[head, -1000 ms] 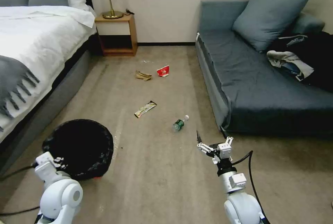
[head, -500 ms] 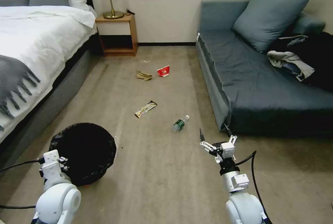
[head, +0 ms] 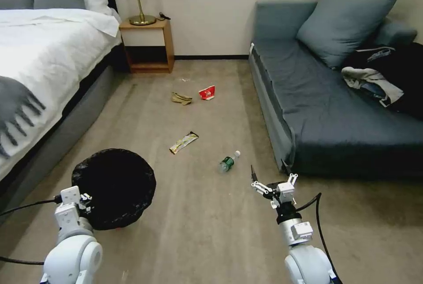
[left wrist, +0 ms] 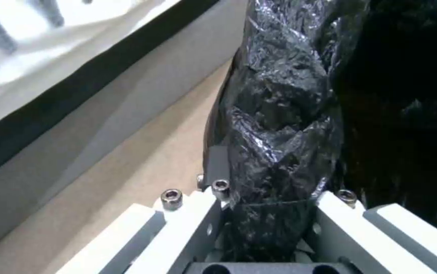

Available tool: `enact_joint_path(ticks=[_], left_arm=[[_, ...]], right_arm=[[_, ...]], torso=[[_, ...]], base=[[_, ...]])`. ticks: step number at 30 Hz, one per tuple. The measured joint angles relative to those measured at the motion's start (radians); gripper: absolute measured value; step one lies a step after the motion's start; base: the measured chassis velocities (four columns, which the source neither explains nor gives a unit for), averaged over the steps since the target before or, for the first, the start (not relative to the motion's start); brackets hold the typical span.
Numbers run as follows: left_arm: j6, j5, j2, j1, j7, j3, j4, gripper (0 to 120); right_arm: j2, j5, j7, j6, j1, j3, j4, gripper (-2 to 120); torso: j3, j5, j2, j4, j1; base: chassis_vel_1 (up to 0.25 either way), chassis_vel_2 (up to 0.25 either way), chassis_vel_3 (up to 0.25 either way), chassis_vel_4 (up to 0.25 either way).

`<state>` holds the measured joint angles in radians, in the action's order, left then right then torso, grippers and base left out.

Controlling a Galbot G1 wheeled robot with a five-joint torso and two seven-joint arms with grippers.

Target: Pick up the trash bin, then pick up the garbage on the floor and place it into the trash bin.

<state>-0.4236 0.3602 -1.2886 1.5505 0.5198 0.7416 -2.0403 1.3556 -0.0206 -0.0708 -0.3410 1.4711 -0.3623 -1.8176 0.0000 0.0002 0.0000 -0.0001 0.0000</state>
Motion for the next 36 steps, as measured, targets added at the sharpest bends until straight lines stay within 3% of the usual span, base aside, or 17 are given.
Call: enact_joint_path(ticks=[22, 36], left_arm=[[0.023, 0.013, 0.013, -0.028, 0.005, 0.013, 0.043, 2], [0.049, 0.015, 0.013, -0.024, 0.009, 0.022, 0.047, 2]], right_arm=[[-0.029, 0.038, 0.009, 0.025, -0.072, 0.044, 0.084, 100], [-0.063, 0.058, 0.002, 0.053, -0.103, 0.117, 0.106, 100]], torso=[[0.000, -0.0002, 0.000, 0.0001, 0.000], [0.000, -0.0002, 0.000, 0.0000, 0.000]], base=[[-0.121, 0.125, 0.127, -0.124], [-0.218, 0.229, 0.221, -0.224]])
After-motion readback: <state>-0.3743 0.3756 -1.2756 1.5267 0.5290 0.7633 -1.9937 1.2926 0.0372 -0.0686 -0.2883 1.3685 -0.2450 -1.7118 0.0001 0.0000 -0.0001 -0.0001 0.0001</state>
